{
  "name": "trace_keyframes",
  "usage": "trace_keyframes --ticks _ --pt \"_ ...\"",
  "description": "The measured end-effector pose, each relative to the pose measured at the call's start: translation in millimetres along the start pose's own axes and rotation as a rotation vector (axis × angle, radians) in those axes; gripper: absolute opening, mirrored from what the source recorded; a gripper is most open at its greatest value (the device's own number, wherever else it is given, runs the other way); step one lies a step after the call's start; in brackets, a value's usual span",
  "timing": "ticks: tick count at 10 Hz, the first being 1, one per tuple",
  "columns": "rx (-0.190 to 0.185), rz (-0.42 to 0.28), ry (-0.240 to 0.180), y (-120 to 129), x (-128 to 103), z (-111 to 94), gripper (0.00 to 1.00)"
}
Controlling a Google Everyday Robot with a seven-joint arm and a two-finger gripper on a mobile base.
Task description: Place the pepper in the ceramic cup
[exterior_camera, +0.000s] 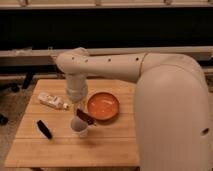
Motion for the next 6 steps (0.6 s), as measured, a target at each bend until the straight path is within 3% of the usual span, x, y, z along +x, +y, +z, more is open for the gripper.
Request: trace_keyframes --ticks 6 --pt "-0.007 -0.051 0.004 10.1 -11.5 2.1 0.13"
